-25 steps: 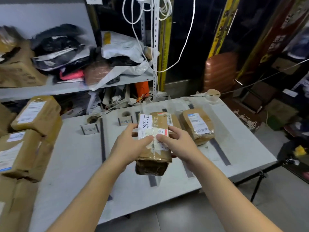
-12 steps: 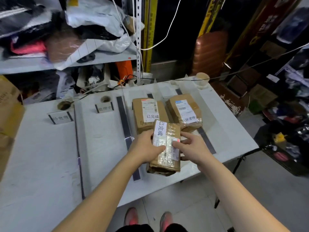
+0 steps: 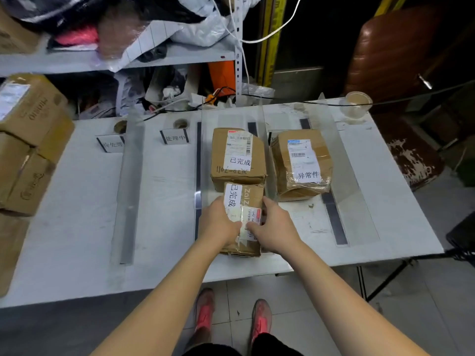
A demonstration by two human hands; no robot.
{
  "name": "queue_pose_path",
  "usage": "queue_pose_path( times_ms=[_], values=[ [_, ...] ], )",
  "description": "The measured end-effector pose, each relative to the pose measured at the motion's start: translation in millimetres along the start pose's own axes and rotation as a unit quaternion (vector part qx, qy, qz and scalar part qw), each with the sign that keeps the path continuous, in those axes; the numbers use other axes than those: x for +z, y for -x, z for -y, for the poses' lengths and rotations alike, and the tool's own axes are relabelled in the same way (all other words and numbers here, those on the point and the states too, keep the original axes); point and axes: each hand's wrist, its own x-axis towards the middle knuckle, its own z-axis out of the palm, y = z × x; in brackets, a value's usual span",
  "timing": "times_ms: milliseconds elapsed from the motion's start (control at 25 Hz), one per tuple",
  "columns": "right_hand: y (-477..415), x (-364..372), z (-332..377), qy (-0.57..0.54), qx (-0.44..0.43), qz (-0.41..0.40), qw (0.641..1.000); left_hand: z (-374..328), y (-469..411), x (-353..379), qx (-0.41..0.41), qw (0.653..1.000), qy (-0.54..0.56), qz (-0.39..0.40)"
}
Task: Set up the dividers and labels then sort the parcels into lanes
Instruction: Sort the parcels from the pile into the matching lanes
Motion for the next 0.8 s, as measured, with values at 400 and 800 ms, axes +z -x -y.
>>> queue_pose_path(
  times_ms=[400,800],
  values=[
    [-19,5,-5,0.025,-0.025,-0.018,0.999,10,-7,4,-0.014,0.997,0.059,-0.038],
    [-13,-16,86,0.081,-0.209,-0.029,0.974,9,30,-96,0.003,0.982,0.061,-0.178]
  ],
)
